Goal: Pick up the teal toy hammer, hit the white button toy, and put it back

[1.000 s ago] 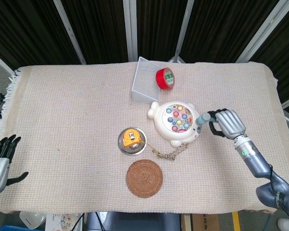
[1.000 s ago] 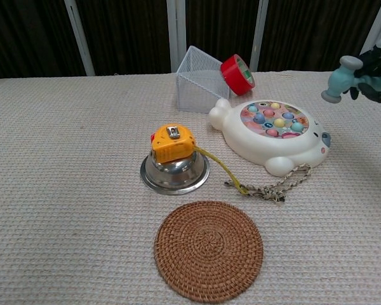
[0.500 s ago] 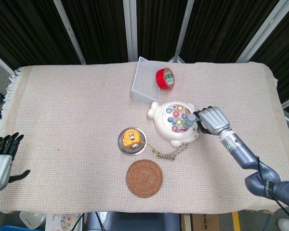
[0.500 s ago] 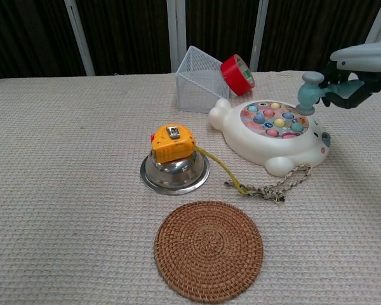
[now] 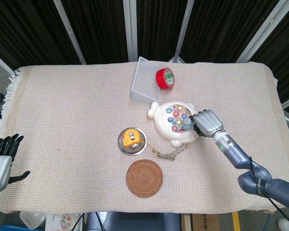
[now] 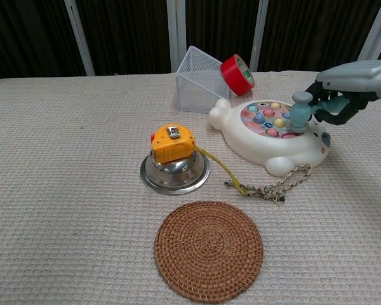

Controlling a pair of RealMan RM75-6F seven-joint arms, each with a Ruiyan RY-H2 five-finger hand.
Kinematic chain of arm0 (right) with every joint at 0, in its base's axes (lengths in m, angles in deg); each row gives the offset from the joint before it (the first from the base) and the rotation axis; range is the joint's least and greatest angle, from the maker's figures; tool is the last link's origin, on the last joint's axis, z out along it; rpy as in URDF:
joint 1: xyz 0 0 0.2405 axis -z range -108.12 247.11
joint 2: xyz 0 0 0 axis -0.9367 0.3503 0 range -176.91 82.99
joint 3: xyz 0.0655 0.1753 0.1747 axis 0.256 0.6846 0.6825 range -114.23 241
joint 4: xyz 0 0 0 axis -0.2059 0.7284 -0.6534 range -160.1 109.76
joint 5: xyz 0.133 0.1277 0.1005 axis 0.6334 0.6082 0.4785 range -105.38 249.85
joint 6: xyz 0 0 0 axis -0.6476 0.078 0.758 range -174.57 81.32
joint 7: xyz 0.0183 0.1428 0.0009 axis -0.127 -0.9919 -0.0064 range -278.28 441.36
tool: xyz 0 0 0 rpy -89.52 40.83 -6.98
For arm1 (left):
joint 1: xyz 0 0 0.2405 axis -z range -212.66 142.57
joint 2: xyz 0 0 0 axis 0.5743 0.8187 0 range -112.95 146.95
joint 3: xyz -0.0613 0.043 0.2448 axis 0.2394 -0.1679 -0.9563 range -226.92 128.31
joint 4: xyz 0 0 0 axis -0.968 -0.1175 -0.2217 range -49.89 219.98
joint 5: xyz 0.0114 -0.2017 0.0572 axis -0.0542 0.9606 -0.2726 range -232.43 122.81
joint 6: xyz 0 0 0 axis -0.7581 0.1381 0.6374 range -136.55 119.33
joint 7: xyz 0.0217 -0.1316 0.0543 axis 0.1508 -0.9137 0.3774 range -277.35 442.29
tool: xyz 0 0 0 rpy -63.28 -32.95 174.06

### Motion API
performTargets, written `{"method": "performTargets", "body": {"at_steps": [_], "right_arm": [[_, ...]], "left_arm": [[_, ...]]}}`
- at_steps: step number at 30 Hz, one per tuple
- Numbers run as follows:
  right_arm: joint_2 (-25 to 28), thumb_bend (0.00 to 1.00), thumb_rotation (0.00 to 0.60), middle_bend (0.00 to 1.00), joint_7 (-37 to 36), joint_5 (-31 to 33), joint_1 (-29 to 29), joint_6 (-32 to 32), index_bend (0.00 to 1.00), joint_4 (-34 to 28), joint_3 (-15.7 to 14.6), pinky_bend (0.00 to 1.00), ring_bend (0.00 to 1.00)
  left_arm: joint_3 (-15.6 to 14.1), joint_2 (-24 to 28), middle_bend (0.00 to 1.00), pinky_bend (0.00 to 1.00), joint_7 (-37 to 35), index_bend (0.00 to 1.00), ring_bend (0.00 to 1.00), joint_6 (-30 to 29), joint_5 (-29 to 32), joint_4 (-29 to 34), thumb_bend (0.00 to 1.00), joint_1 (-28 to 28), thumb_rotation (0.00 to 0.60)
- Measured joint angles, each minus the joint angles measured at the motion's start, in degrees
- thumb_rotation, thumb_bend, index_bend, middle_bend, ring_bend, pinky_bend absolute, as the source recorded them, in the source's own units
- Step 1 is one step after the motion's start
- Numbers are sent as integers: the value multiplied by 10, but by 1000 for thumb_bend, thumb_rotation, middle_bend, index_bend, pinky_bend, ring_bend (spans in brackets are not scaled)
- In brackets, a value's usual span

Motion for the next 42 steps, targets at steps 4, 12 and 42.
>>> {"method": "performTargets", "body": {"at_steps": [4, 12, 42], "right_arm": [[7, 656, 600, 747, 4, 6, 0, -9, 994, -10, 4, 415, 555], [24, 656, 600, 747, 20, 22, -11, -15, 994, -42, 17, 414, 555], [4, 656, 600, 749, 88, 101, -46, 3, 997, -35, 10, 416, 555]], "left_arm": [[0, -2, 0, 0, -4, 47, 0, -1, 2, -5, 103, -1, 600], [-1, -5, 0, 0, -11, 47, 0, -1, -2, -11, 102, 1, 600], [-4, -13, 0, 0, -37, 47, 0, 6, 8, -38, 103, 0, 600]]}}
